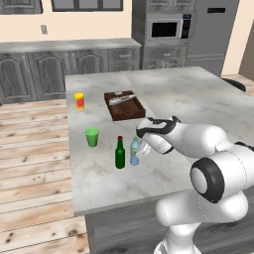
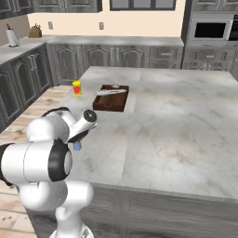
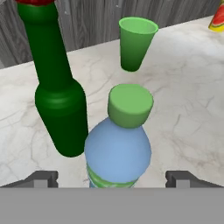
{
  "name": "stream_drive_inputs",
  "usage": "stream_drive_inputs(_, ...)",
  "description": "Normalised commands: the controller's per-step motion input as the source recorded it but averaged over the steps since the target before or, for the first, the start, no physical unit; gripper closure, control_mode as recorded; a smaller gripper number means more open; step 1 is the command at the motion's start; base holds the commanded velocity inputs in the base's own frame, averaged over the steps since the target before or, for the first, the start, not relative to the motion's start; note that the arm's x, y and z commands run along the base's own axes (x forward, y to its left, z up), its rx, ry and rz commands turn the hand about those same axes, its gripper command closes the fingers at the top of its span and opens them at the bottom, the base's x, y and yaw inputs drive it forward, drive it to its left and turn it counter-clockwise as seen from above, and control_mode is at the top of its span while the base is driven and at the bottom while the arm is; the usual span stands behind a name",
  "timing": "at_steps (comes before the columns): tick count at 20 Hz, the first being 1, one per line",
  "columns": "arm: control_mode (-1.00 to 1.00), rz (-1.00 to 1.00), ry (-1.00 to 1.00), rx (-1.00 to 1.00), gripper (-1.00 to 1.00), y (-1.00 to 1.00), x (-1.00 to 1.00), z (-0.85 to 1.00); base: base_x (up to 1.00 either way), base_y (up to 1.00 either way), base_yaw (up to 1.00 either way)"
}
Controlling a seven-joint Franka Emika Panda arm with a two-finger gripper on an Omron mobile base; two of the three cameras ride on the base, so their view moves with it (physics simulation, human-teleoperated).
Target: Place the drinks on the dining counter in a tight cluster.
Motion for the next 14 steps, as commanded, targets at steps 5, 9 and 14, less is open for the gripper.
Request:
stream_drive_inputs(5,-1.00,-0.08,-0.02,0.00,-1.00,-0.47,-0.20,0.13,0.00,0.00,0.00)
stream_drive_inputs(9,-1.00,-0.16,0.00,0.00,-1.00,-0.49,-0.25,0.40,0.00,0.00,0.00)
stream_drive_inputs(14,-1.00,-0.22,0.08,-0.01,-1.00,-0.37,-0.14,0.50,0.00,0.00,0.00)
